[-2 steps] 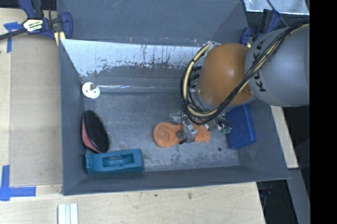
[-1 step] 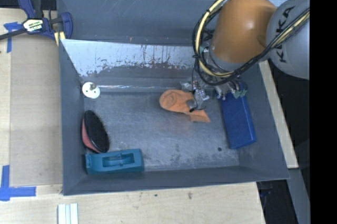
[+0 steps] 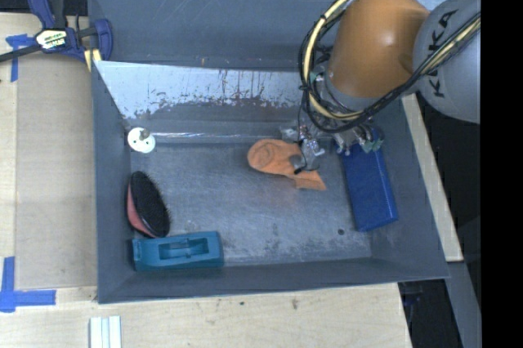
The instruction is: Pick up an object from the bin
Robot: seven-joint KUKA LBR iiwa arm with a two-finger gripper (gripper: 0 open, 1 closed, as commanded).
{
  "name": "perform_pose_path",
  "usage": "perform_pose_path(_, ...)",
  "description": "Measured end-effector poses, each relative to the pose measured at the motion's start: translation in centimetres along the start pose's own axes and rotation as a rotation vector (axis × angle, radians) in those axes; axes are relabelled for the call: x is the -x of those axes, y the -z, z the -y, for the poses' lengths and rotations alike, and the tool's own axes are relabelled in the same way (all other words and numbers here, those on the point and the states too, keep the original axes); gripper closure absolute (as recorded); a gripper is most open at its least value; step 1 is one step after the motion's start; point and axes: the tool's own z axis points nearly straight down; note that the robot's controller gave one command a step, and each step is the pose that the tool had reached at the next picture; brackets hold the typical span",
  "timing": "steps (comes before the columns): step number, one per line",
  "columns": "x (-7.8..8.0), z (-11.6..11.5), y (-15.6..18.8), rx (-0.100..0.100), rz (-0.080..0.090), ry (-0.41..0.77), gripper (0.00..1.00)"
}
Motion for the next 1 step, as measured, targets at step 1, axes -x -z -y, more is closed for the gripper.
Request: perform_pose_path(1,-0.76,1.39,4.05,0.004,-0.006,0.001,1.0)
